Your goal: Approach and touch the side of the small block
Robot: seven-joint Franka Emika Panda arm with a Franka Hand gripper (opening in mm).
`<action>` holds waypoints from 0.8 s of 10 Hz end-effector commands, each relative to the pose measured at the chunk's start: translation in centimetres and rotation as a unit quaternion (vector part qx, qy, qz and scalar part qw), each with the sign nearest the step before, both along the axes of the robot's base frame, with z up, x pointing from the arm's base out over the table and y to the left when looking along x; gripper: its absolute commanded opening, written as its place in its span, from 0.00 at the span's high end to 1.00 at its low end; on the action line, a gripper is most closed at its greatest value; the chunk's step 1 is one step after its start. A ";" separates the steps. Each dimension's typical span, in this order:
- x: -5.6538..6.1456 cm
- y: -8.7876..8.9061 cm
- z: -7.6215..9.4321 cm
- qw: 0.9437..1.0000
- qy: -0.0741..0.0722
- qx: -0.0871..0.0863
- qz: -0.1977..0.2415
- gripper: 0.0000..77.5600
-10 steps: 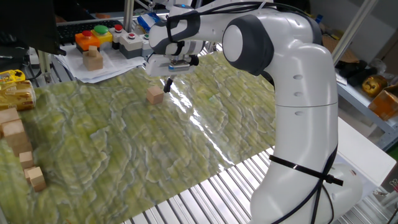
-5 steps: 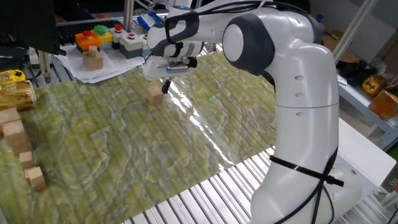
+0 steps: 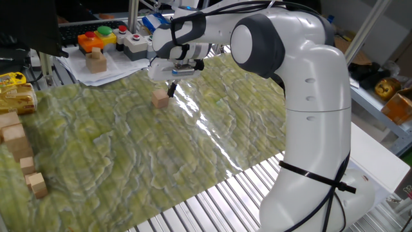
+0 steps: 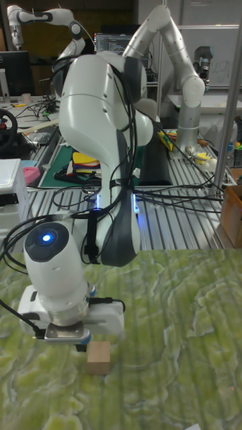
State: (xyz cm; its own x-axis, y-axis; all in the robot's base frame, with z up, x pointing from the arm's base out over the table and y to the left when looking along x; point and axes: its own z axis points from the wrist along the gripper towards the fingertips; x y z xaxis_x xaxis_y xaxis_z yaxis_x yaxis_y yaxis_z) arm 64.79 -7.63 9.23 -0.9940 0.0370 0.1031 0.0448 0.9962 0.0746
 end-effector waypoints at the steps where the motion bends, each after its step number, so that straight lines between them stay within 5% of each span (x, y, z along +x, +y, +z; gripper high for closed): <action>1: 0.4 -1.1 1.1 1.000 -0.003 -0.006 0.006 1.00; 4: 0.9 -3.1 2.7 0.999 -0.011 -0.034 0.016 1.00; 8: 1.1 -5.7 4.3 0.999 -0.017 -0.043 0.018 1.00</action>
